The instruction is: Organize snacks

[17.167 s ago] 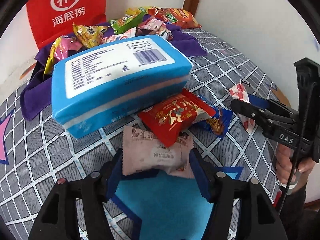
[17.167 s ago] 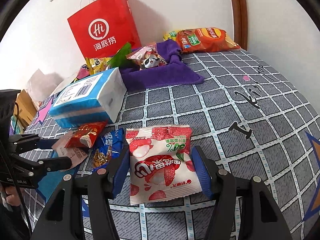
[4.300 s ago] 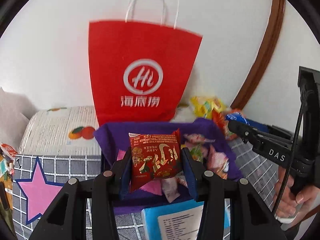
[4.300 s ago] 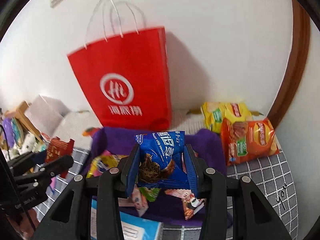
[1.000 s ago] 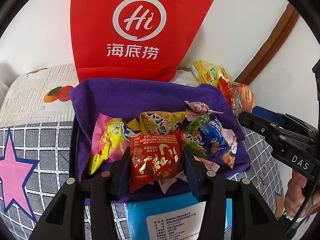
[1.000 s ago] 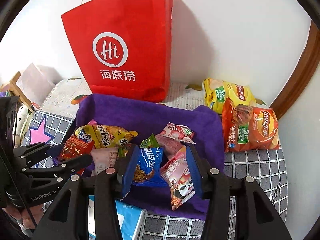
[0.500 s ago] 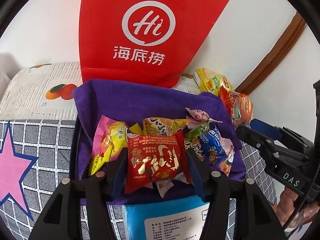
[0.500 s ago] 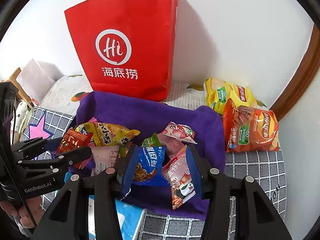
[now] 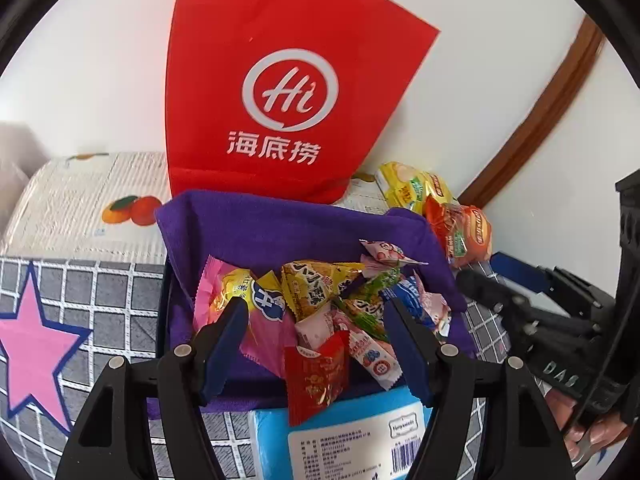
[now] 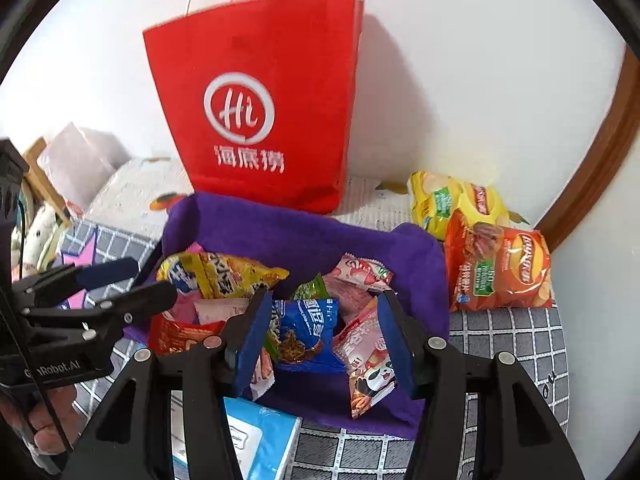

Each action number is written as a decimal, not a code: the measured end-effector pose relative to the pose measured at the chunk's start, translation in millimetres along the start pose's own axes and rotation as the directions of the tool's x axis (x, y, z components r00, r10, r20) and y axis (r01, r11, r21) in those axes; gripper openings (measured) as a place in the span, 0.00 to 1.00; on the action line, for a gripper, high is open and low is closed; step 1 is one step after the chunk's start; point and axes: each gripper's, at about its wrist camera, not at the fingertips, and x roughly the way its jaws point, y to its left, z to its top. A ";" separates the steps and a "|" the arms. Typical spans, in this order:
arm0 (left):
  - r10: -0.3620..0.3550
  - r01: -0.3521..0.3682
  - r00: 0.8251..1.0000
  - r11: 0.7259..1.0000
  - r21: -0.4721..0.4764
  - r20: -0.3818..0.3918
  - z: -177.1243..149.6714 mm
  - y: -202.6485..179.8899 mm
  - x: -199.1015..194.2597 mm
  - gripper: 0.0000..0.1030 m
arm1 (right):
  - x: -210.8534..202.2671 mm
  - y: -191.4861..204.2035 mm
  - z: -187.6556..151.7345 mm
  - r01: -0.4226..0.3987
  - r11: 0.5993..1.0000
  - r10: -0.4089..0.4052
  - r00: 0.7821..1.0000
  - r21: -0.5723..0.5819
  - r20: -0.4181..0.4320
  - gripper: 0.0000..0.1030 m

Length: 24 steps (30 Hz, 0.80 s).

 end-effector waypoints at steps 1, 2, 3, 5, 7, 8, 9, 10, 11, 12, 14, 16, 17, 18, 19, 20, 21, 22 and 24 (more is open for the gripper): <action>0.002 -0.002 1.000 1.000 0.012 0.001 0.4 -1.8 -3.5 0.66 | -6.3 -0.5 -0.2 0.000 1.000 0.000 1.000 0.013 0.016 0.53; 0.015 -0.015 1.000 0.999 0.028 0.001 0.7 -4.8 -8.8 0.66 | -14.9 -0.6 -1.2 0.000 1.000 -0.001 0.999 0.028 0.036 0.53; 0.023 -0.023 1.000 0.999 0.040 0.005 0.3 -8.0 -13.4 0.66 | -24.7 -0.6 -3.8 0.001 0.999 -0.004 0.998 0.047 0.059 0.53; 0.024 -0.025 1.000 0.998 0.062 0.015 -1.1 -13.6 -23.9 0.66 | -43.0 1.3 -11.8 0.001 0.998 -0.008 0.995 0.069 0.100 0.53; 0.038 -0.040 0.999 0.995 0.093 0.025 -3.5 -21.8 -37.4 0.66 | -58.0 4.8 -19.5 0.008 0.997 -0.017 0.994 0.080 0.112 0.53; 0.039 -0.042 0.999 0.994 0.104 0.034 -5.0 -25.3 -44.2 0.66 | -68.2 7.9 -25.5 0.018 0.996 -0.028 0.993 0.084 0.115 0.53; 0.036 -0.041 0.998 0.993 0.114 0.047 -7.9 -29.2 -52.7 0.66 | -74.1 10.0 -28.8 0.022 0.996 -0.031 0.993 0.083 0.117 0.53; 0.029 -0.036 0.998 0.992 0.121 0.060 -12.4 -32.3 -61.7 0.66 | -84.6 14.4 -35.3 0.032 0.996 -0.041 0.992 0.078 0.115 0.53; 0.022 -0.031 0.997 0.991 0.131 0.069 -19.2 -36.4 -71.7 0.66 | -90.7 17.1 -38.9 0.041 0.996 -0.049 0.992 0.077 0.114 0.53; 0.018 -0.028 0.997 0.990 0.141 0.072 -24.7 -40.1 -78.8 0.67 | -97.9 19.8 -43.5 0.051 0.996 -0.060 0.992 0.078 0.114 0.53; 0.017 -0.029 0.997 0.987 0.161 0.079 -36.7 -46.1 -92.0 0.71 | -117.1 27.2 -57.3 0.078 0.993 -0.089 0.988 0.084 0.128 0.53; 0.027 -0.045 0.995 0.981 0.188 0.099 -52.6 -52.3 -108.9 0.76 | -132.7 33.1 -70.0 0.107 0.990 -0.120 0.983 0.095 0.142 0.69; 0.036 -0.059 0.993 0.979 0.197 0.114 -62.1 -55.1 -119.2 0.77 | -139.3 35.8 -76.0 0.118 0.988 -0.133 0.979 0.101 0.152 0.74; 0.045 -0.070 0.991 0.978 0.198 0.127 -68.7 -56.6 -127.3 0.78 | -147.1 38.0 -82.7 0.127 0.986 -0.143 0.975 0.108 0.167 0.80; 0.052 -0.079 0.989 0.977 0.199 0.138 -74.7 -57.4 -134.3 0.80 | -154.8 39.2 -89.9 0.132 0.984 -0.152 0.971 0.116 0.182 0.83; 0.059 -0.089 0.987 0.976 0.200 0.152 -83.2 -58.9 -144.2 0.81 | -164.9 41.3 -99.7 0.132 0.983 -0.156 0.968 0.128 0.195 0.84; 0.061 -0.093 0.985 0.975 0.200 0.159 -87.5 -59.5 -149.8 0.82 | -169.8 42.1 -104.3 0.129 0.983 -0.154 0.967 0.133 0.201 0.86; 0.062 -0.097 0.983 0.975 0.200 0.170 -94.6 -60.2 -158.6 0.84 | -179.8 44.3 -114.2 0.120 0.983 -0.149 0.965 0.139 0.218 0.89; 0.073 -0.111 0.979 0.975 0.193 0.192 -107.4 -61.4 -173.6 0.87 | -192.4 48.2 -127.4 0.123 0.982 -0.154 0.961 0.144 0.229 0.93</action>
